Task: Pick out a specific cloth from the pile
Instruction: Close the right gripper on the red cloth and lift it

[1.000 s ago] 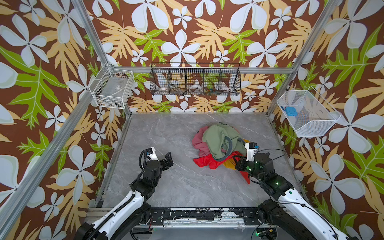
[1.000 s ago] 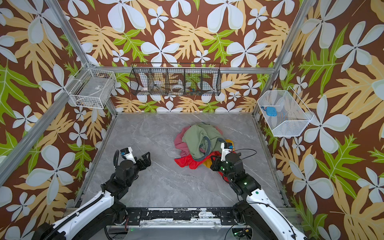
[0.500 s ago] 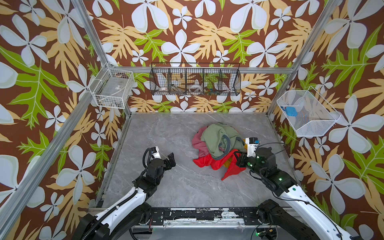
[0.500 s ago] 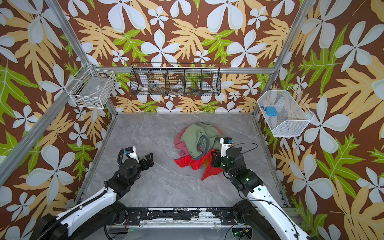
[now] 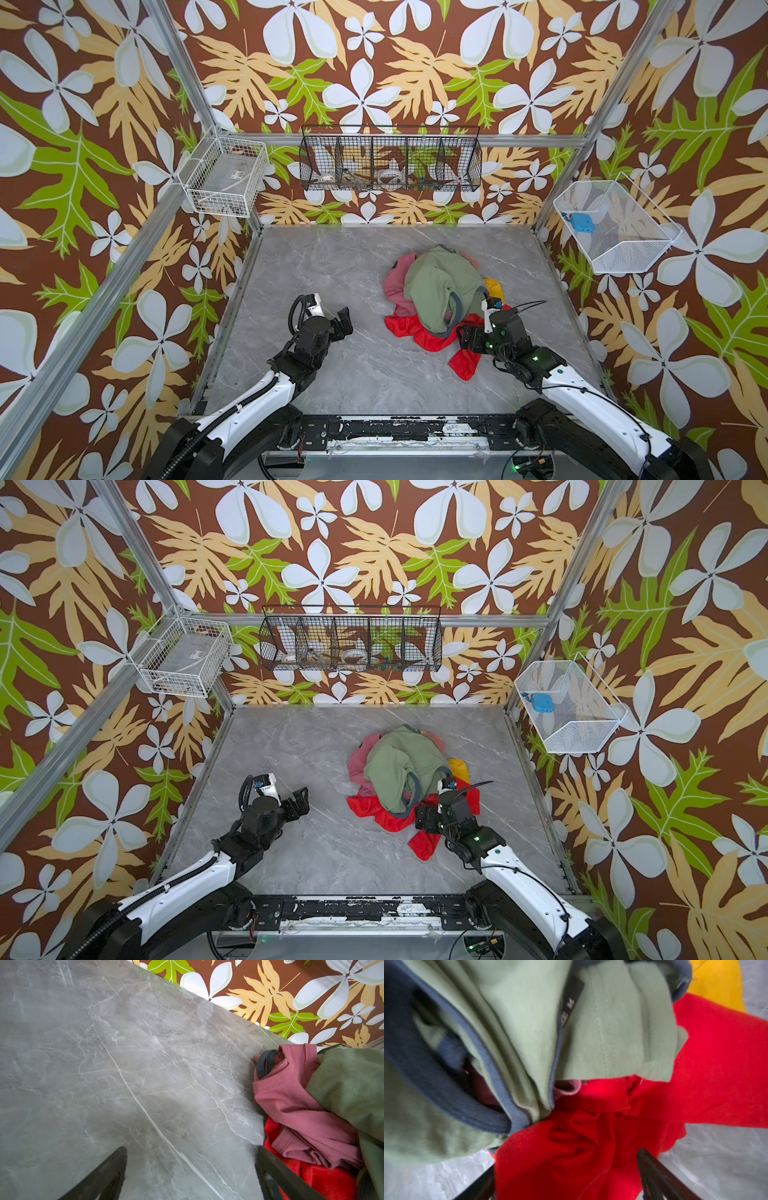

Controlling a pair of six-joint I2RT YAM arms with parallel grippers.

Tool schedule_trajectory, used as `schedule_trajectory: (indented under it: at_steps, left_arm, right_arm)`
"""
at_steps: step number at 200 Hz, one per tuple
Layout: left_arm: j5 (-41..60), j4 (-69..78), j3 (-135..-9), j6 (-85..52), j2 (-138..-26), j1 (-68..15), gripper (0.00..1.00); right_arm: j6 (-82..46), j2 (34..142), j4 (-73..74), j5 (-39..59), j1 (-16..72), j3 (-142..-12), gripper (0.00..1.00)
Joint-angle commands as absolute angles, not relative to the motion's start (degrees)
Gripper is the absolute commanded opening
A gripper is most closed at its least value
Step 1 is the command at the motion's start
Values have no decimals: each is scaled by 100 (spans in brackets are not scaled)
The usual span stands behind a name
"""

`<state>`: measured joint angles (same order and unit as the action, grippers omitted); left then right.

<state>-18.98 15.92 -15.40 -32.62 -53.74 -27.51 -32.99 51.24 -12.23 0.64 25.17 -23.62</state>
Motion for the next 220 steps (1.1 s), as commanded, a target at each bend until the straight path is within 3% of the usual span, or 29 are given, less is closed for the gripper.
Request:
schedule_trajectory:
  at_steps: [1, 20, 47, 97, 121, 180, 220]
  left_arm:
    - [-1876, 1774, -1613, -3182, -5439, -2762, 97]
    - [-1890, 1809, -1601, -3182, -5458, -2761, 97]
    - [-1881, 1844, -1606, -3173, -5473, -2765, 97]
    - [-1879, 1824, -1595, -3155, -5449, -2761, 97]
    - [-1863, 1820, -1578, -3178, -5440, -2765, 97]
    - [-1898, 1718, -1678, -3043, -5423, -2764, 97]
    - [-1816, 1722, -1760, -3017, -5519, -2770, 97]
  right_arm:
    - [-3423, 5341, -712, 395, 2526, -2248, 90]
    - [-3397, 5570, -425, 386, 2527, -2090, 87]
    - [-3296, 5915, 12, 261, 2530, -1846, 72]
    - [-3159, 5684, 706, 258, 2523, -1573, 17]
    - [-3059, 4986, 375, 160, 2531, -1629, 0]
    - [-3040, 3119, -594, 98, 2523, -2105, 0]
    - [-2870, 2768, -677, 403, 2527, -2650, 0]
